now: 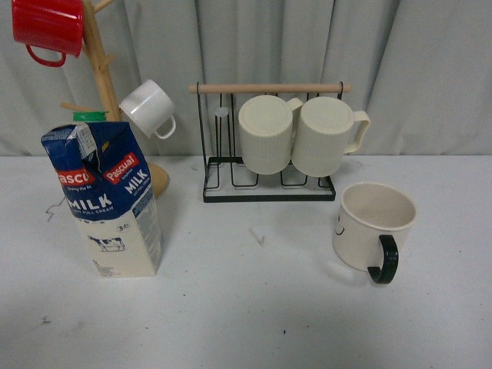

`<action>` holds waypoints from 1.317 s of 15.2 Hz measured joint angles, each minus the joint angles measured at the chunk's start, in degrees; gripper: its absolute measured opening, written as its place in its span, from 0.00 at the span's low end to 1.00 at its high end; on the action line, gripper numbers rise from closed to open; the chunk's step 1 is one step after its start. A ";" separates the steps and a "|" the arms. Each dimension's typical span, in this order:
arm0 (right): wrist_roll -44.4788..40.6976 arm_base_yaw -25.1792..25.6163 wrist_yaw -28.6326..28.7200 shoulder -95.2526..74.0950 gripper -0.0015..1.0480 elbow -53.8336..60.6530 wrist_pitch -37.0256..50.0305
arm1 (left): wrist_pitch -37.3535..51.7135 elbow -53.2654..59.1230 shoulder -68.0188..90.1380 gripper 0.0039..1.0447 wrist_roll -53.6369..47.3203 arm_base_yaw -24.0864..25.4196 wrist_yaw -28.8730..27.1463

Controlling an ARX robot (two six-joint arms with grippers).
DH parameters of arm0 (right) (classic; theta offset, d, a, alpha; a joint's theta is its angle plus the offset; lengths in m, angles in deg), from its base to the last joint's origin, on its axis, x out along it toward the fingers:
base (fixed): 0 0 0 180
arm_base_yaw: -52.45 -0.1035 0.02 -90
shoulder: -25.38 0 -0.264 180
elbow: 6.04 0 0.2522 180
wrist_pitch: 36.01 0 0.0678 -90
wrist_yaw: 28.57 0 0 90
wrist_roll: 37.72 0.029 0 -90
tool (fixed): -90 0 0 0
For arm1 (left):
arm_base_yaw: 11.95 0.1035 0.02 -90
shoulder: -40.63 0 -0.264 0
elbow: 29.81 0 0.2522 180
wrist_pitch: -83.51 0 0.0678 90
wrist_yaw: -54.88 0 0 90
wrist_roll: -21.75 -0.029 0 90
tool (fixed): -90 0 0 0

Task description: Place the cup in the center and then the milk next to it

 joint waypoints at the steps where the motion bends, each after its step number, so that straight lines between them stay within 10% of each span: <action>1: 0.00 0.00 0.00 0.00 0.94 0.00 0.00 | 0.00 0.00 0.00 0.94 0.00 0.00 0.00; 15: 0.37 0.15 0.52 -0.15 0.94 0.00 0.07 | 0.00 0.00 0.00 0.94 0.00 0.00 0.00; 20: 9.07 11.87 9.25 -50.10 0.94 -12.00 43.93 | 0.00 0.00 0.00 0.94 0.00 0.00 0.00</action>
